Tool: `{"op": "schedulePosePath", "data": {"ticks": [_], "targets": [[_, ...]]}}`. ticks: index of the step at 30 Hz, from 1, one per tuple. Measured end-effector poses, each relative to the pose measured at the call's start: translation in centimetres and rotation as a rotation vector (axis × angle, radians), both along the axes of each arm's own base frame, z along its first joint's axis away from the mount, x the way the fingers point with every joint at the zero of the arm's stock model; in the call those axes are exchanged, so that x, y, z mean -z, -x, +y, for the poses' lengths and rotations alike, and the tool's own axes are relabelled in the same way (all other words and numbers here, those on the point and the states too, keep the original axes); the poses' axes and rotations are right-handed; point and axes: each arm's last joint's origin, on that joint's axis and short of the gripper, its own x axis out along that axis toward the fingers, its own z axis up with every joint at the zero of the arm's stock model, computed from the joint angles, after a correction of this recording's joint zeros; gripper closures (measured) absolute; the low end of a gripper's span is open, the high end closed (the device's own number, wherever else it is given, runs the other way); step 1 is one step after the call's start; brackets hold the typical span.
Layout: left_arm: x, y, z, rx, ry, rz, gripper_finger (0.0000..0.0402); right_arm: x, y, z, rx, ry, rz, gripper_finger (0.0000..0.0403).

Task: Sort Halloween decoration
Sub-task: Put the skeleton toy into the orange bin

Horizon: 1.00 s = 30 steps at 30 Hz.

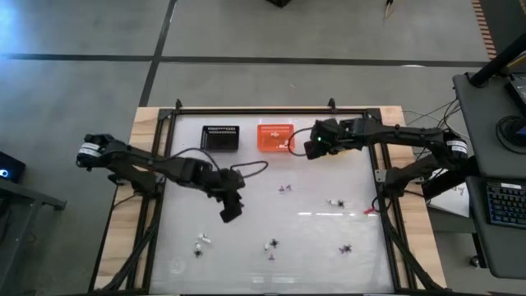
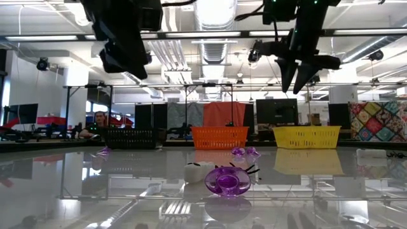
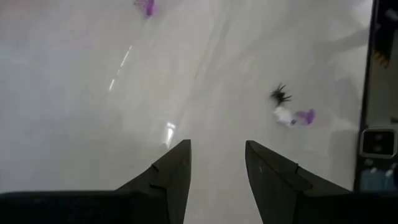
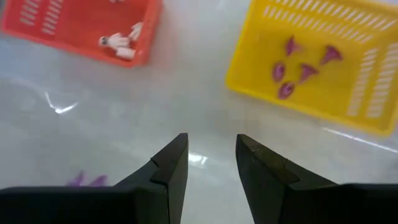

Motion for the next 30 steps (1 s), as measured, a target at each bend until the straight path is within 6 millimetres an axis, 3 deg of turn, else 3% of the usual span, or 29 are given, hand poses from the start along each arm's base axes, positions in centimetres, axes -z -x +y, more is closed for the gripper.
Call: {"op": "schedulePosePath", "data": {"ticks": [3, 13, 17, 30], "targets": [[0.3, 0.1, -1.1, -0.058, 0.018, 0.016, 0.0267, 0.0, -0.3, 0.9, 0.013, -0.009, -0.016, 0.0275], [3.3, -1.1, -4.8, 0.008, 0.022, 0.069, 0.0267, 0.0, -0.8, 3.3, 0.019, -0.037, -0.048, 0.0275], [4.7, -2.1, -5.5, -0.033, 0.054, 0.084, 0.0267, 0.0, -0.9, 4.0, 0.030, -0.048, -0.060, 0.0275], [5.2, -6.8, -8.8, -0.033, -0.017, 0.157, 0.0267, 0.0, -1.0, 4.4, -0.032, -0.035, -0.045, 0.0275]]}}
